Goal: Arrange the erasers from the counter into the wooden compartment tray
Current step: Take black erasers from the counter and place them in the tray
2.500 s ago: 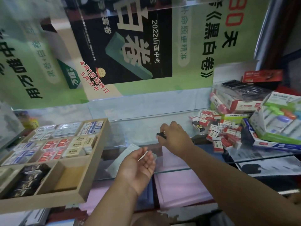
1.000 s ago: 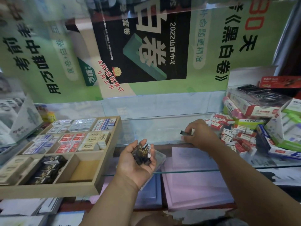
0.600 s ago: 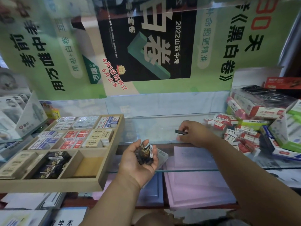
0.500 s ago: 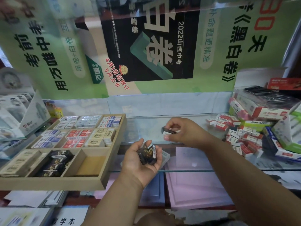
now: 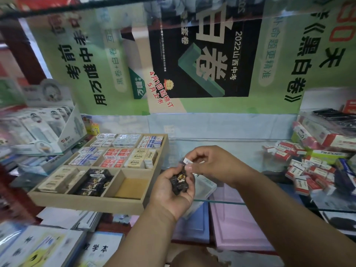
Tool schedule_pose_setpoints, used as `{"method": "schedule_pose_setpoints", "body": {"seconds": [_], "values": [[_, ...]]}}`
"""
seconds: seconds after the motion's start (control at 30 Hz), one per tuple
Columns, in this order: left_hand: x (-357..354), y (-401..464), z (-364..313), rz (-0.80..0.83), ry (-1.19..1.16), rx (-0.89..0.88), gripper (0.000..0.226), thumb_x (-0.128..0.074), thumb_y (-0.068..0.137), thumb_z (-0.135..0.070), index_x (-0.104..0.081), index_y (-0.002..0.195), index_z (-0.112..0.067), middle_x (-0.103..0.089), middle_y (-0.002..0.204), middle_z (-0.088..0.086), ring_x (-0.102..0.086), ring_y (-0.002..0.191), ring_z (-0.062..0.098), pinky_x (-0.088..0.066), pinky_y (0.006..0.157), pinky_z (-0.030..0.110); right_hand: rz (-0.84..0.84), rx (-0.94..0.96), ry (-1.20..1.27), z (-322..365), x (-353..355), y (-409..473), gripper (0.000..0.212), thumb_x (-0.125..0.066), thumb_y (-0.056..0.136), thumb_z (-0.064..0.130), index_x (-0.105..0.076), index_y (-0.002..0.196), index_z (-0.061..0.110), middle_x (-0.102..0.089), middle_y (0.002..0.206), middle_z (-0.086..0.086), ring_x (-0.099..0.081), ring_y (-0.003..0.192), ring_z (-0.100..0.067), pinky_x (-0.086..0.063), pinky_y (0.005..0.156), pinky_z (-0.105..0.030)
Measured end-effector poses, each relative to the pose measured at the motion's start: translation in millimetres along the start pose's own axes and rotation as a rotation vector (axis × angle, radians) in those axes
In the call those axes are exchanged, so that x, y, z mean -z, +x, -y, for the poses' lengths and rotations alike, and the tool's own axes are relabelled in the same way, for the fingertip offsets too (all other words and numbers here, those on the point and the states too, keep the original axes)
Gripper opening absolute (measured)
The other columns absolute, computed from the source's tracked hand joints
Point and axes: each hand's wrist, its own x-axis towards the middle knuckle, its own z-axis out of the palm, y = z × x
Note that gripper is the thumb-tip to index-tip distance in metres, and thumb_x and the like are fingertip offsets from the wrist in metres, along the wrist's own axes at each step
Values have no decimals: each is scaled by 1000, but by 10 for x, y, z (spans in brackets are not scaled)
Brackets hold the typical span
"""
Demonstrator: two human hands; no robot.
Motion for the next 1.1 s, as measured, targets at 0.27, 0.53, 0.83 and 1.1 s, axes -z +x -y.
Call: {"method": "schedule_pose_setpoints", "body": {"seconds": [0.27, 0.53, 0.83, 1.1], "values": [[39, -263, -134, 0, 209, -91, 9, -70, 66, -16, -65, 70, -10, -59, 77, 7, -53, 39, 13, -34, 31, 12, -107, -111, 475, 102, -143, 65, 20, -60, 83, 22, -68, 89, 4, -61, 77, -10, -50, 62, -12, -34, 47, -18], [72, -457, -188, -12, 549, -263, 28, -76, 61, -29, -67, 86, -17, -59, 76, 4, -52, 45, 11, -32, 34, 13, -169, -62, 424, 209, -323, 66, 15, -54, 93, 4, -61, 102, 14, -65, 82, -12, -55, 68, -17, -35, 53, -23], [131, -547, -245, -64, 617, -440, 18, -71, 79, -30, -66, 93, -20, -63, 84, 7, -52, 47, 11, -35, 38, 17, -228, 21, 393, 306, -538, 73, 19, -60, 86, -5, -58, 94, 12, -63, 68, -1, -55, 61, -14, -45, 57, -22], [154, -650, -369, -129, 600, -463, 13, -63, 89, -32, -65, 91, -20, -61, 67, 2, -48, 43, 10, -32, 37, 13, -190, 214, -297, 350, -454, 26, 23, -76, 78, 14, -68, 91, 31, -64, 94, 4, -61, 79, -10, -48, 72, -16]]}}
